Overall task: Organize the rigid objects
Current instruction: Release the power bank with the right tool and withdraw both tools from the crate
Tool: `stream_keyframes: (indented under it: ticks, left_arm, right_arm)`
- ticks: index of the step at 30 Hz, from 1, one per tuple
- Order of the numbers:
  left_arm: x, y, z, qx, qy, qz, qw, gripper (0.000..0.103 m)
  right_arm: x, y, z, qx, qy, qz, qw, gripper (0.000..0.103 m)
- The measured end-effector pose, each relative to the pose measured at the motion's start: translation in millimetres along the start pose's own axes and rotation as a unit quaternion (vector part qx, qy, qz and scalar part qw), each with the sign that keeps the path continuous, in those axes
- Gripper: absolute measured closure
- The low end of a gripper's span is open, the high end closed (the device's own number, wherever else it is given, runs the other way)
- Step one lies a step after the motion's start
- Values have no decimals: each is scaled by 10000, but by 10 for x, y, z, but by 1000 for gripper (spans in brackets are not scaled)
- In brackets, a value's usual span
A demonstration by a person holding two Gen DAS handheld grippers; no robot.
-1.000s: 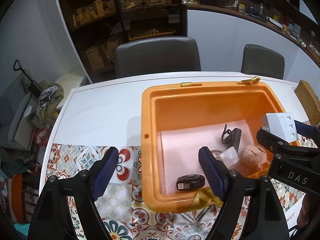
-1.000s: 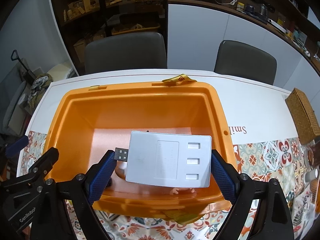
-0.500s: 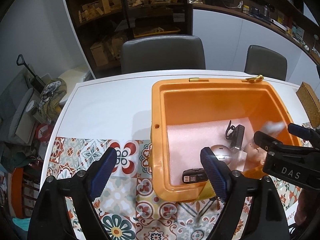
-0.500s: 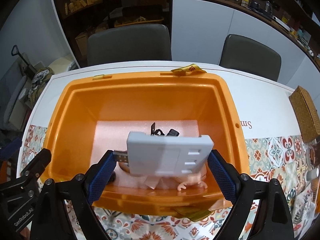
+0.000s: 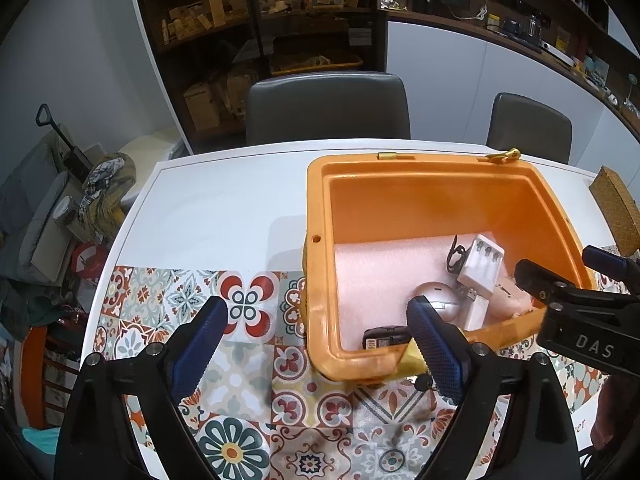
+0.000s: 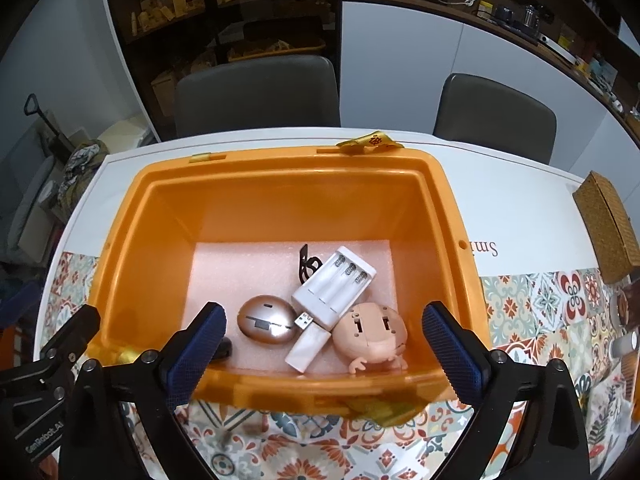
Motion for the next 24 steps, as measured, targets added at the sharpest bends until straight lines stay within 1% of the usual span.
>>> stream_keyframes:
  ticks: [7, 14, 19, 24]
  left_arm:
    - [-6, -103, 104, 2, -187, 78, 9998, 10]
    - [-18, -236, 244, 145, -157, 140, 9997, 10]
    - [-13, -333, 339, 228, -173, 147, 9995, 8]
    - [-15, -446, 383, 243, -196, 187, 9993, 7]
  right_arm:
    - [44, -173, 208, 197, 69, -26, 9998, 4]
    - [74, -330, 389, 384, 110, -48, 9992, 4]
    - [81, -479, 483, 486, 154, -30, 9987, 4]
    - [63, -624, 546, 567, 177, 10, 9982, 4]
Point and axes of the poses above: each gripper's, at about its wrist camera, not at the fingertips, and z roughly against the way its jaws point, x to its right, y to its top, the point moved 5 cm from there along -z, roughly the way its jaws point, and after that the axes turned 13 degrees about -x, right-handed, at the moved point
